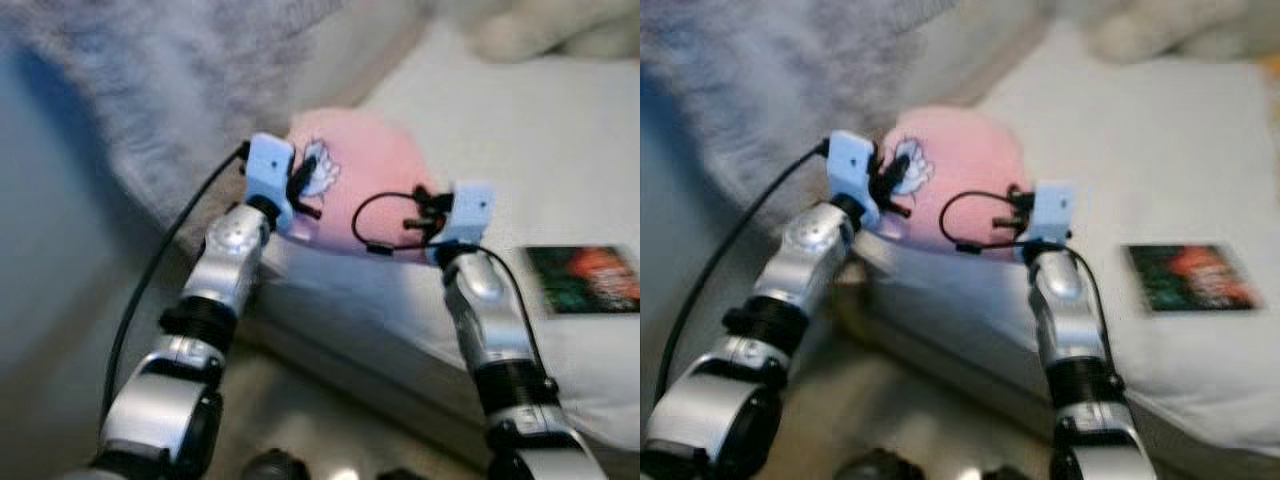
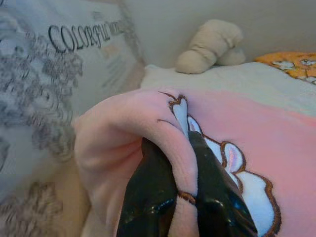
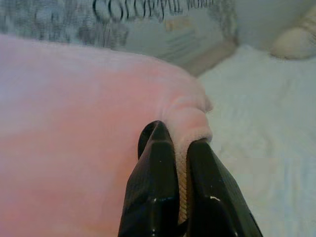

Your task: Clean up the room

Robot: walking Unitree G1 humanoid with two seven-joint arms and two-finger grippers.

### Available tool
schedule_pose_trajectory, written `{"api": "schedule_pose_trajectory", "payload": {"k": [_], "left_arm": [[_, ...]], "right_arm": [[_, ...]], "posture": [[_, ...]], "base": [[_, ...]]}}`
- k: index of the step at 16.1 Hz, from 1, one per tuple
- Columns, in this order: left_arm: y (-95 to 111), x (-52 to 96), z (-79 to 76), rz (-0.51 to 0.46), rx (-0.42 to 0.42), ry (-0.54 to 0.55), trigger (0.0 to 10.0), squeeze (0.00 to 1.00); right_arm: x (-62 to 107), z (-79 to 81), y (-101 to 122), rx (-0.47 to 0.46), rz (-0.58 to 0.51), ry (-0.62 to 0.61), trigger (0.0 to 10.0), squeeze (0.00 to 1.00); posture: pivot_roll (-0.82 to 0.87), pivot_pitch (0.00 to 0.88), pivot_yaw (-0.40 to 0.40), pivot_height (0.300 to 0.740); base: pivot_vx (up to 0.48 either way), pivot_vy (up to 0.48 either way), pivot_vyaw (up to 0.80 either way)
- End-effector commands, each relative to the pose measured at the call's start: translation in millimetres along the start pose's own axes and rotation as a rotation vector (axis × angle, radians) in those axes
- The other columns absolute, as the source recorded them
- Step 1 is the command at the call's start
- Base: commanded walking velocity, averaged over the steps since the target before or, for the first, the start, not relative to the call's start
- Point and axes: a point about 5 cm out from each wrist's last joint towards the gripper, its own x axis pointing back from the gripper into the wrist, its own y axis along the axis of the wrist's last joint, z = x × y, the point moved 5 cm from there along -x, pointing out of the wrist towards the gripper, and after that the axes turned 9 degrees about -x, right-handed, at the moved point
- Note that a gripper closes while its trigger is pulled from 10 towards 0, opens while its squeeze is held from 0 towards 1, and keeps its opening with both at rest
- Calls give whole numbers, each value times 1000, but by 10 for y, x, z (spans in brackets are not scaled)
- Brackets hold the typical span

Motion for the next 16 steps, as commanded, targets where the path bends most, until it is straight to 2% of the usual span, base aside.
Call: {"api": "schedule_pose_trajectory", "payload": {"k": [1, 3, 4, 6, 10, 12, 14, 16], "left_arm": [[164, -9, 196, -56, -24, 62, 10000, 0], [162, -35, 192, -58, 113, 70, 10000, 0], [153, -37, 162, -53, 60, 63, 10000, 0], [134, -35, 152, -51, 62, 59, 10000, 0], [106, -10, 137, -60, 23, 56, 10000, 0], [64, 15, 225, -49, 54, 114, 10000, 0], [37, 19, 222, -38, 19, 115, 10000, 0], [24, 16, 217, -33, 18, 104, 10000, 0]], "right_arm": [[26, -197, 106, -5, -43, -78, 10000, 0], [47, -231, 123, 6, -59, -99, 10000, 0], [38, -222, 118, 38, -44, -89, 10000, 0], [45, -257, 143, 27, -65, -119, 10000, 0], [57, -246, 159, 32, -78, -108, 10000, 0], [59, -208, 108, 26, -59, -93, 10000, 0], [62, -195, 91, 24, -55, -87, 10000, 0], [64, -174, 76, 24, -52, -76, 10000, 0]], "posture": [[49, 0, 16, 740], [46, 0, 19, 740], [45, 0, 20, 740], [43, 0, 21, 740], [43, 0, 18, 740], [43, 0, 15, 740], [44, 0, 12, 740], [45, 0, 11, 740]], "base": [[0, 0, -800], [0, 0, -256], [0, 0, -425], [0, 0, -800], [0, 0, 0], [397, 268, 0], [411, 246, 0], [416, 124, 0]]}}
